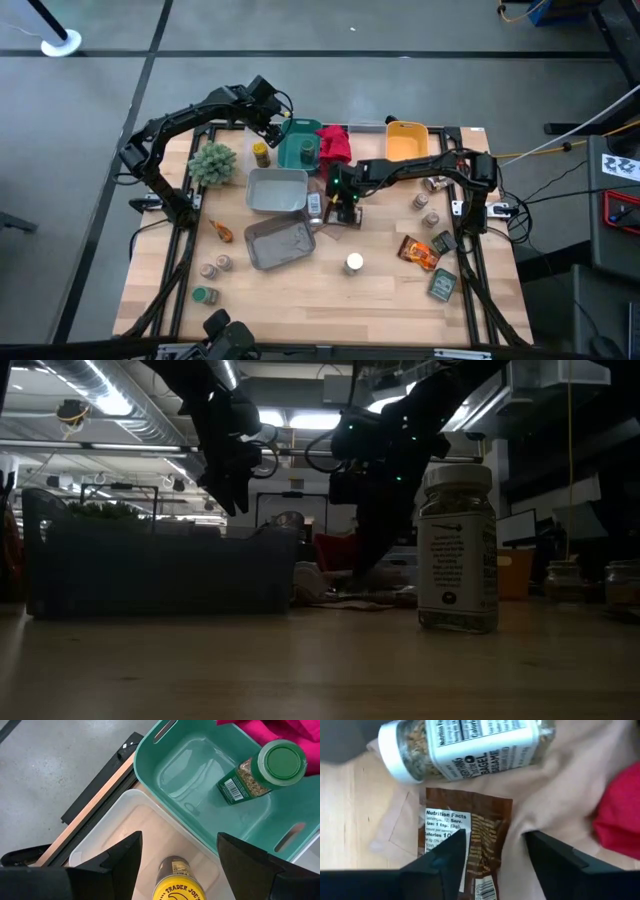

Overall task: Sort spices by type
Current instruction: Put the orange seasoning pack into the right transparent bin

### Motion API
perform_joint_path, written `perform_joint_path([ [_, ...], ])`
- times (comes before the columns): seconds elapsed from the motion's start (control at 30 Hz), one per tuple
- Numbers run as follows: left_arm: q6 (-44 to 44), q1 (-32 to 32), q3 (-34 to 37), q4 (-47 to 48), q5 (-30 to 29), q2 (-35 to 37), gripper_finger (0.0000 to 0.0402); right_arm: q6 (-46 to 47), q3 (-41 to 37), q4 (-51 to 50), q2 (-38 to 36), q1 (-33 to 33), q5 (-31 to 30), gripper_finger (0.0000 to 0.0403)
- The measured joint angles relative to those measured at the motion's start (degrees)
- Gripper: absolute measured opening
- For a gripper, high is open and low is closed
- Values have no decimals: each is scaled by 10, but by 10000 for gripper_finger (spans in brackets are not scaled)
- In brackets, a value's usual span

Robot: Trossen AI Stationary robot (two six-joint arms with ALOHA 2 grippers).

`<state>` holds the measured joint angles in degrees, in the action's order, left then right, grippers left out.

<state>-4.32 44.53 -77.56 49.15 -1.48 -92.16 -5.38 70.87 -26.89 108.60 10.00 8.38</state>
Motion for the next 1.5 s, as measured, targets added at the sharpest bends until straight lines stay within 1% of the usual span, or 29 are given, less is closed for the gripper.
perform_joint_path([
  [0.1, 0, 0, 0, 0, 0, 0, 241, -24, 0, 0, 1, -7, -3, 227],
  [0.2, -1, 0, 0, 0, 0, 0, 241, -62, 0, 0, 1, -20, -12, 231],
  [0.27, -2, 0, 0, 0, 0, 0, 241, -83, 7, -17, 1, -27, -40, 231],
  [0.4, -2, 0, 0, 0, 0, 0, 241, -98, 27, -57, 1, -34, -126, 231],
  [0.47, -2, 0, 0, 0, 0, 0, 241, -98, 34, -71, 2, -34, -143, 231],
  [0.67, -2, 0, 0, 0, 0, 0, 241, -98, 45, -77, 2, -43, -101, 231],
  [0.83, -2, 0, 0, 0, 0, 0, 241, -99, 45, -75, 2, -57, -86, 231],
  [1.03, -2, 0, 0, 0, 0, 0, 241, -102, 45, -35, 11, -64, -84, 231],
  [1.3, -2, 0, 0, 0, 0, 0, 241, -105, 44, -24, 56, -62, -90, 231],
  [1.4, -2, 0, 0, 0, 0, 0, 241, -105, 46, -26, 62, -62, -94, 221],
  [1.5, -2, 0, 0, 0, 0, 0, 241, -105, 46, -28, 63, -62, -92, 190],
])
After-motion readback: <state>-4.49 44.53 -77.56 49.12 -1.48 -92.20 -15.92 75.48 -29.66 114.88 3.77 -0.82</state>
